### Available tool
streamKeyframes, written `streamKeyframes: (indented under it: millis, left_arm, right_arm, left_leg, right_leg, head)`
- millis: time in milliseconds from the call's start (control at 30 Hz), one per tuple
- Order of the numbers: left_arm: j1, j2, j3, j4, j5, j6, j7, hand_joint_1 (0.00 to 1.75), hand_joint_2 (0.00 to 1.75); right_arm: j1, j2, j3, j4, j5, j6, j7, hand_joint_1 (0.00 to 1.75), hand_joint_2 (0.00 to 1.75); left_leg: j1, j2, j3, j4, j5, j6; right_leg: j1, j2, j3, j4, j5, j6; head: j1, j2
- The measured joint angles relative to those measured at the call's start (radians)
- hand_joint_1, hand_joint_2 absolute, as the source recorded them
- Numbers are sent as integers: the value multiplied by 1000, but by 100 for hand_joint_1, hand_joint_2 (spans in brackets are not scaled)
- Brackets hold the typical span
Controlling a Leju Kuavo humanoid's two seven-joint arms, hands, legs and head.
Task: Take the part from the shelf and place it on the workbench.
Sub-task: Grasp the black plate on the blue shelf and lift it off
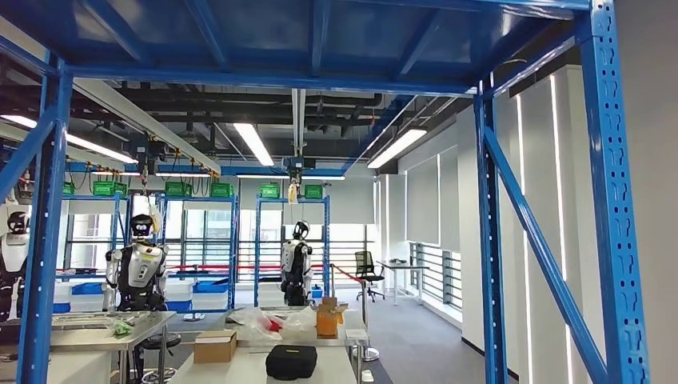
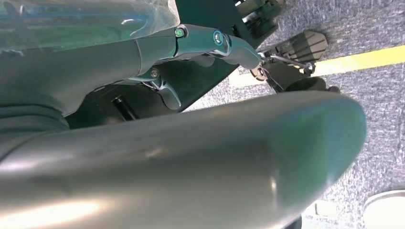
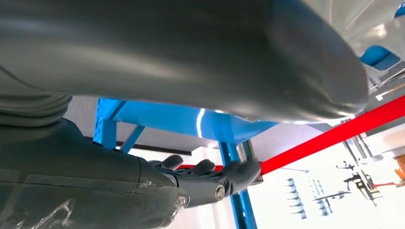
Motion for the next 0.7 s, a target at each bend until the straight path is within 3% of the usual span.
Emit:
streamKeyframes:
  millis: [33,100,133,167,200,267,333,400,500,567,633,667,700]
  left_arm:
    - [0,1,0,0,0,0,-1,0,0]
    - [-1,0,1,0,-1,2,-5,0,0]
    - [-2,-1,1,0,-1,2,-6,0,0]
    - [-3,-1,2,0,-1,2,-8,0,0]
    - [-3,-2,2,0,-1,2,-7,0,0]
    - [-3,-2,2,0,0,2,-5,0,0]
    - [-1,0,2,0,2,1,-2,0,0]
    - [0,1,2,0,2,1,-3,0,0]
    - [0,-2,2,0,2,2,-3,0,0]
    - [0,-2,2,0,2,2,-3,0,0]
    - [1,-2,2,0,2,2,-3,0,0]
    - [1,-3,2,0,2,2,-3,0,0]
    - [1,-3,2,0,2,2,-3,0,0]
  right_arm:
    - [0,0,-1,-1,0,0,0,0,0]
    - [1,0,-1,-1,0,0,0,0,0]
    - [2,0,-1,-1,0,0,0,0,0]
    - [3,1,0,-1,0,0,0,0,0]
    - [3,1,0,-1,0,0,0,0,0]
    - [4,1,0,-1,0,0,0,0,0]
    - [4,3,0,-1,0,0,0,0,0]
    - [5,4,2,-1,-1,0,0,0,0]
    - [3,5,0,-1,-1,-2,0,0,0]
    - [3,5,-2,-1,-1,-3,0,0,0]
    - [7,5,-2,-1,-1,-3,0,0,0]
    - [9,5,-2,-1,-1,-3,0,0,0]
    - [10,5,-2,0,-1,-3,0,0,0]
  left_leg:
    - [2,0,-21,47,-25,-6]
    - [5,0,-94,183,-81,-13]
    - [6,0,-127,238,-94,-15]
    - [6,0,-146,264,-88,-14]
    - [6,0,-146,252,-62,-12]
    - [4,0,-106,135,26,1]
    - [-1,0,-64,25,74,15]
    - [-7,0,-52,-6,69,25]
    - [-1,-1,-35,-27,75,39]
    - [4,-1,-26,-37,78,44]
    - [4,-1,-25,-37,75,46]
    - [4,-1,-24,-36,72,46]
    - [4,-1,-21,-35,68,45]
  right_leg:
    - [-2,-1,4,-1,-2,-5]
    - [-1,-3,9,-1,-9,-10]
    - [-1,-4,11,-1,-12,-11]
    - [0,-3,15,0,-16,-11]
    - [1,-2,21,1,-20,-11]
    - [3,0,34,2,-29,-9]
    - [7,2,41,3,-36,-1]
    - [7,1,41,3,-38,11]
    - [4,-1,38,18,-52,27]
    - [2,0,-9,113,-100,34]
    - [0,0,-83,244,-145,41]
    - [-1,0,-107,276,-144,44]
    - [-2,0,-112,271,-123,45]
  head:
    - [2,0]
    - [5,0]
    - [6,0]
    - [7,0]
    - [8,0]
    - [9,0]
    - [9,0]
    - [7,0]
    - [6,0]
    - [2,0]
    - [-2,0]
    - [-3,0]
    - [-4,0]
